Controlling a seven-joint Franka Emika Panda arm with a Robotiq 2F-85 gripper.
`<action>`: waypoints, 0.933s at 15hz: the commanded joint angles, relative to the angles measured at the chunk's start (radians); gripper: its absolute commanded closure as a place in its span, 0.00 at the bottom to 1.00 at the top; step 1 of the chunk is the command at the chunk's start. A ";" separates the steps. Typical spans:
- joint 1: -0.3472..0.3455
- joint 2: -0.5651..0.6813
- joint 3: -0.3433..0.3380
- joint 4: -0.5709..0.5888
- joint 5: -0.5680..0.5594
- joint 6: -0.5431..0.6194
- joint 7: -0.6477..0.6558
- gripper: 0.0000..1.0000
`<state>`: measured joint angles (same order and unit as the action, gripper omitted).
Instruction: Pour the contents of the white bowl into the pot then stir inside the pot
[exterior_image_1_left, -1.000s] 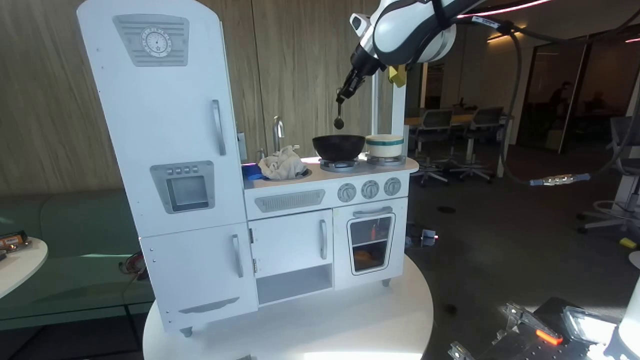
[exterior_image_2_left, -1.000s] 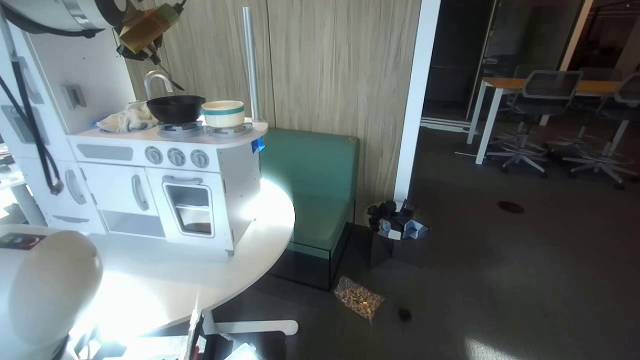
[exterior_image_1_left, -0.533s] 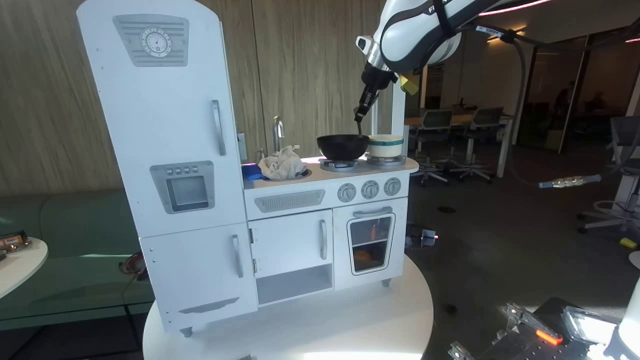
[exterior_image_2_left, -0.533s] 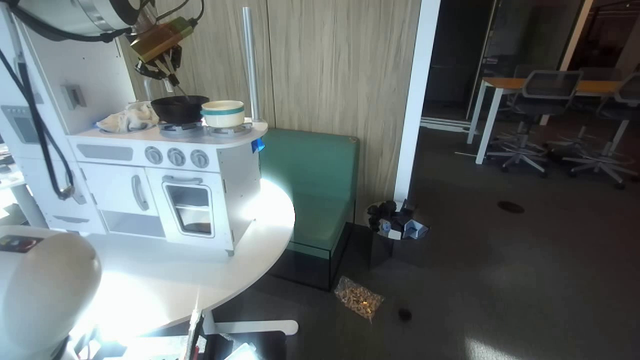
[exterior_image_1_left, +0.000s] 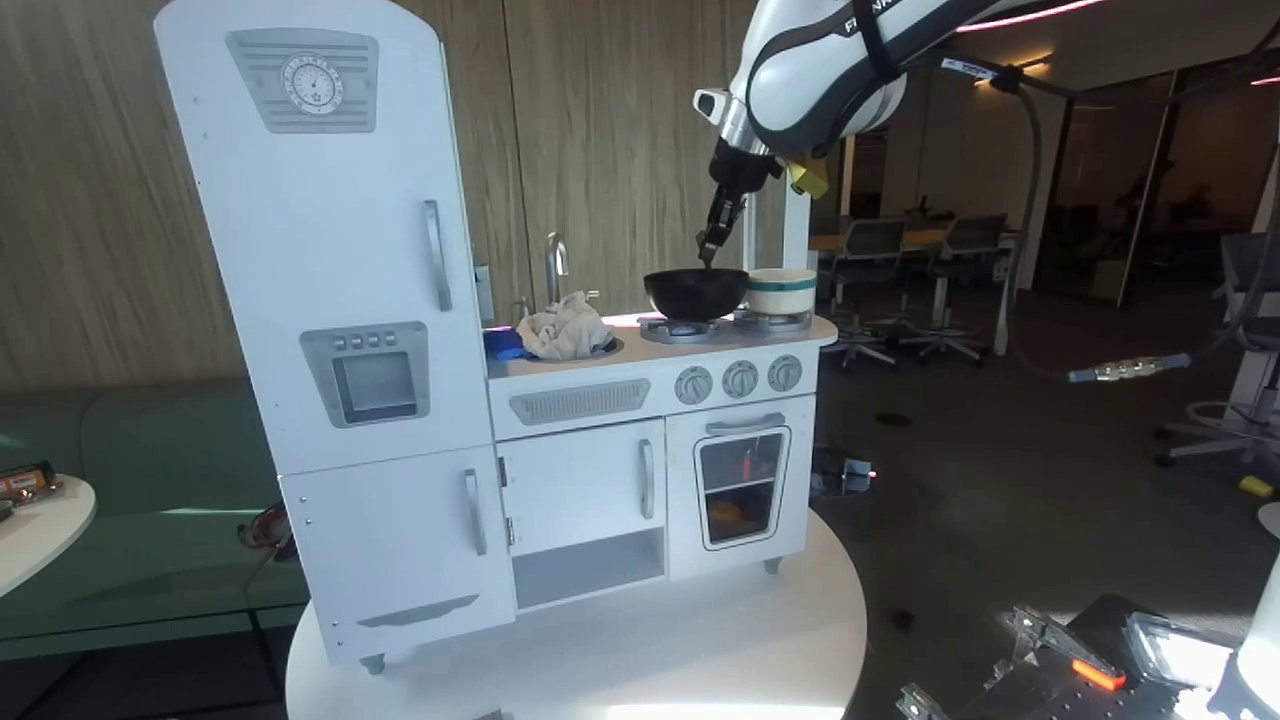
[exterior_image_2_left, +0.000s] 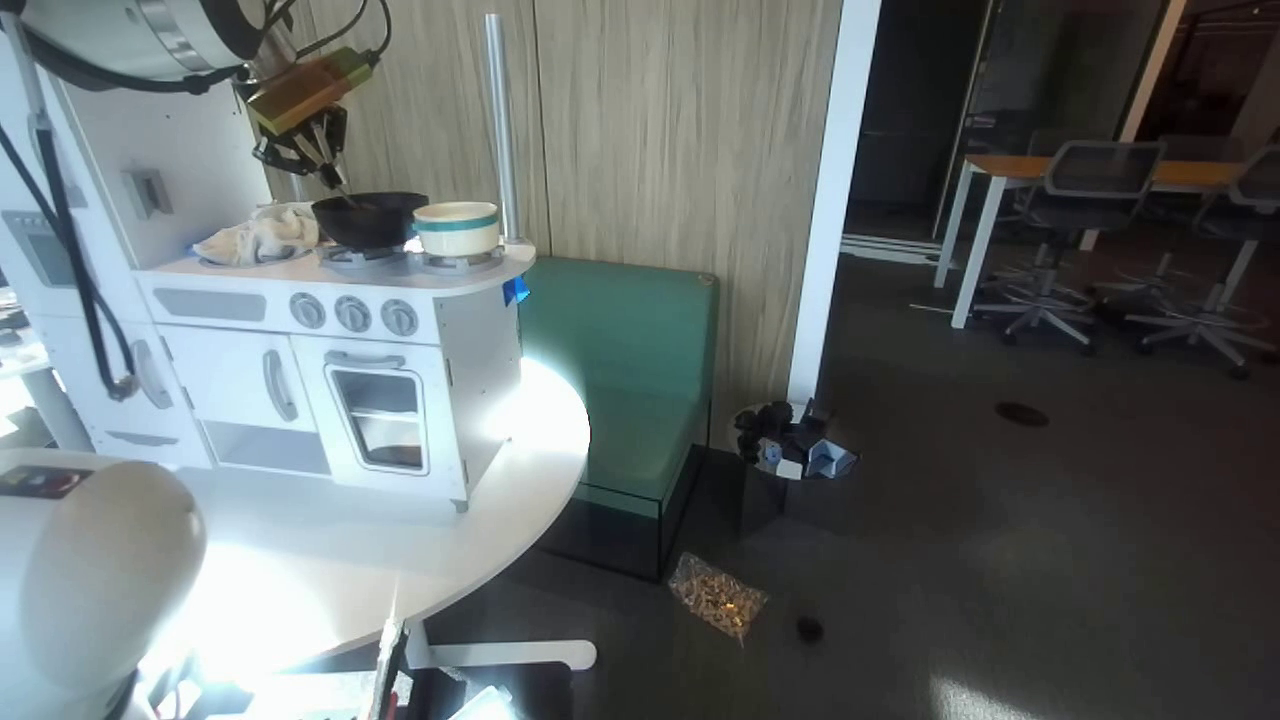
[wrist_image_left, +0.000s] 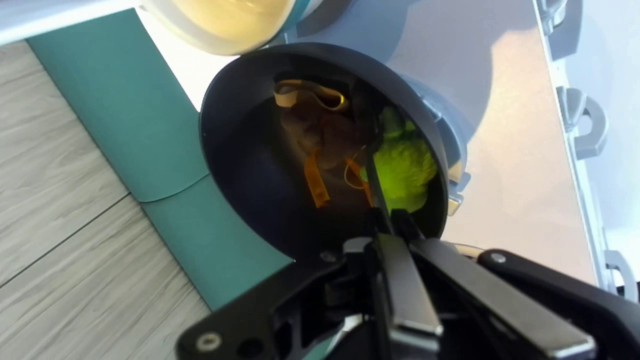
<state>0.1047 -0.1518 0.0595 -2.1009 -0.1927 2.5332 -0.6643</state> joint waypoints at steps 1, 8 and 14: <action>0.018 0.026 -0.009 0.018 0.041 0.063 -0.058 0.98; 0.049 0.055 0.007 0.024 0.124 0.081 -0.142 0.98; 0.061 0.066 0.021 0.033 0.147 0.095 -0.192 0.98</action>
<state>0.1566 -0.1036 0.0776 -2.0890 -0.0827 2.6011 -0.8133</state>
